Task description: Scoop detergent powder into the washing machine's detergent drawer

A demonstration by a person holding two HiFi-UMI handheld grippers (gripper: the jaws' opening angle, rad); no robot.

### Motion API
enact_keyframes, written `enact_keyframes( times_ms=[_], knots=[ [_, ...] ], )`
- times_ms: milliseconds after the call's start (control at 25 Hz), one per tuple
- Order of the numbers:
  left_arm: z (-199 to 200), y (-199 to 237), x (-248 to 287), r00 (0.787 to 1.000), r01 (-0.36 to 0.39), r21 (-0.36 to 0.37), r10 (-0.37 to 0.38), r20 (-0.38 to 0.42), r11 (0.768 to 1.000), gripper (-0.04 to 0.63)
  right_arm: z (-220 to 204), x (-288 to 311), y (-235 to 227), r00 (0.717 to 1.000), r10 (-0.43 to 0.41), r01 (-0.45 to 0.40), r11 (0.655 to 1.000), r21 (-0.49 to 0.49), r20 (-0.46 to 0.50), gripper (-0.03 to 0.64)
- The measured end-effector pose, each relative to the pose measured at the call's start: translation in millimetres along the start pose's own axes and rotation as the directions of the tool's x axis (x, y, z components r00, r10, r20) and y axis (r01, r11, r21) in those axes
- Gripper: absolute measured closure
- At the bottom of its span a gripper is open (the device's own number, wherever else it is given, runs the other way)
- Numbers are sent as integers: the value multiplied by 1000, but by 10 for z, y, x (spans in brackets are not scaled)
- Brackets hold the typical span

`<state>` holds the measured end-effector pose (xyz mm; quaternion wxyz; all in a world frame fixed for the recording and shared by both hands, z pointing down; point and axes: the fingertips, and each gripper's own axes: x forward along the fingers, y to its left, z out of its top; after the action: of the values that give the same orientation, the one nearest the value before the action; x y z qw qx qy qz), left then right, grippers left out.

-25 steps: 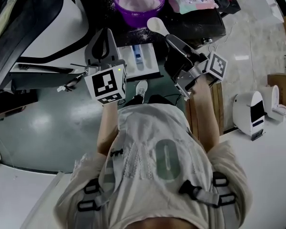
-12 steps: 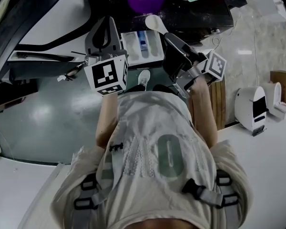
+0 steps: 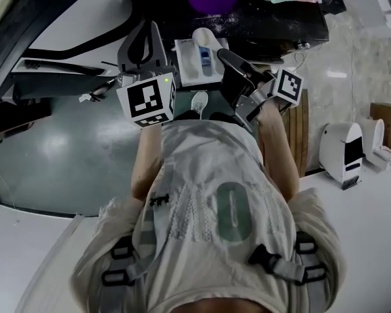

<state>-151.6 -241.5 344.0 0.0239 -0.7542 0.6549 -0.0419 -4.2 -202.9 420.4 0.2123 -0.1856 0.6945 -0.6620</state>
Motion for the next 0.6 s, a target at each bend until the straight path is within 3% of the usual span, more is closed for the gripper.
enact_keyframes(
  times_ms=[280, 440, 600],
  knots=[
    [-99, 238, 15, 999, -49, 15, 49, -9, 999, 575, -66, 177, -472, 977, -183, 173, 980, -100, -112, 606],
    [-206, 356, 52, 997, -71, 11, 71, -29, 997, 575, -82, 235, -612, 947, -284, 248, 943, -222, -149, 606],
    [-317, 389, 56, 995, -83, 12, 84, -53, 996, 575, -104, 273, -728, 925, -330, 276, 924, -265, -186, 606]
  ],
)
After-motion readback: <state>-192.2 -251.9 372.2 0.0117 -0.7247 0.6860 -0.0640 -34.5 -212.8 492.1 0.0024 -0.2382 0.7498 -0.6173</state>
